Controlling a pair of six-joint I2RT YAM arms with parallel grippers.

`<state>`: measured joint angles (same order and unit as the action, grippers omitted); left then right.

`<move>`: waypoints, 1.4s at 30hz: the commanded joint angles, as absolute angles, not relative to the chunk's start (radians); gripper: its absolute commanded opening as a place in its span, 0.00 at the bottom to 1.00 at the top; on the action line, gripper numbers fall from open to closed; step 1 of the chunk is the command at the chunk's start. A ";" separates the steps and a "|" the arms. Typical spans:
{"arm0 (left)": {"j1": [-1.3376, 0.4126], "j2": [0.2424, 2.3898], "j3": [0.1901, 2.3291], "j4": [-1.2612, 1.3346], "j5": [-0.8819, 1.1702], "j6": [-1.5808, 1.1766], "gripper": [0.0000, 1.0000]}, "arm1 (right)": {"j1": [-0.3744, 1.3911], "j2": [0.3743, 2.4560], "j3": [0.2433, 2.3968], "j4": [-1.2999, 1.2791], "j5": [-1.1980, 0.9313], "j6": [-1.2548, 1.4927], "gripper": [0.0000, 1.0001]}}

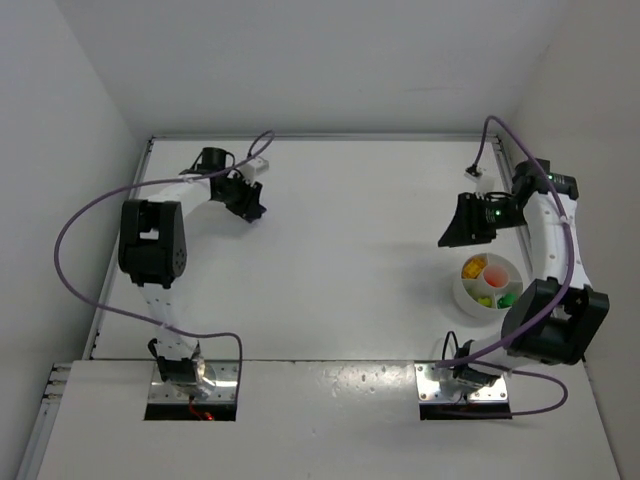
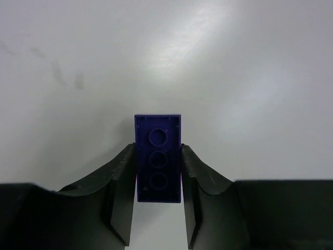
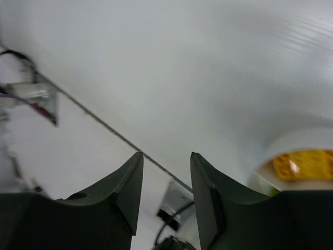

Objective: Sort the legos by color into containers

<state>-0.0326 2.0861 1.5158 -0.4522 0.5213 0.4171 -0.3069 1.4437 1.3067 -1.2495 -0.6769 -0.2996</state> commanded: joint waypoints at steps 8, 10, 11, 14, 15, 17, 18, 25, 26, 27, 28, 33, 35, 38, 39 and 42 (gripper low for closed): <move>-0.441 1.620 1.253 -0.152 0.543 0.138 0.10 | -0.177 1.597 1.313 -1.135 -1.134 -0.132 0.44; -0.526 1.620 1.310 -0.164 0.520 0.088 0.10 | -0.144 1.646 1.353 -1.126 -1.124 -0.132 0.44; -0.550 1.638 1.336 -0.164 0.508 0.071 0.09 | -0.129 1.663 1.371 -1.126 -1.124 -0.132 0.44; -0.623 1.689 1.426 -0.175 0.493 0.017 0.09 | -0.072 1.724 1.449 -1.137 -1.124 -0.143 0.44; -0.636 1.700 1.446 -0.175 0.492 0.017 0.09 | -0.049 1.736 1.482 -1.147 -1.124 -0.143 0.44; -0.673 1.735 1.503 -0.175 0.471 -0.003 0.08 | -0.040 1.755 1.505 -1.147 -1.135 -0.152 0.44; -0.683 1.746 1.518 -0.186 0.471 -0.003 0.08 | -0.025 1.755 1.514 -1.147 -1.135 -0.152 0.44; -0.748 1.778 1.571 -0.204 0.471 -0.012 0.08 | 0.009 1.761 1.494 -1.001 -1.099 -0.046 0.47; -0.749 1.778 1.571 -0.213 0.471 -0.012 0.08 | 0.020 1.744 1.473 -0.967 -1.071 0.006 0.47; -0.749 1.778 1.571 -0.213 0.471 -0.012 0.07 | 0.020 1.735 1.462 -0.936 -1.059 0.029 0.48; -0.759 1.778 1.571 -0.213 0.471 -0.012 0.07 | 0.020 1.726 1.451 -0.886 -1.046 0.049 0.48; -0.768 1.769 1.571 -0.222 0.471 -0.012 0.07 | 0.029 1.715 1.440 -0.847 -0.997 0.092 0.48; -0.769 1.769 1.571 -0.222 0.471 -0.012 0.07 | 0.038 1.726 1.440 -0.847 -1.009 0.101 0.48; -0.778 1.769 1.571 -0.232 0.471 -0.012 0.07 | 0.038 1.735 1.440 -0.838 -1.029 0.120 0.44; -0.787 1.769 1.581 -0.232 0.471 -0.012 0.07 | 0.049 1.735 1.440 -0.838 -1.040 0.120 0.42; -0.787 1.769 1.582 -0.232 0.459 -0.003 0.07 | 0.060 1.746 1.440 -0.838 -1.069 0.120 0.35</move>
<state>-0.7723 1.7863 1.5368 -0.2478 0.4622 -0.0051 0.0391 1.7580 1.4387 -0.8711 -1.0172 0.1009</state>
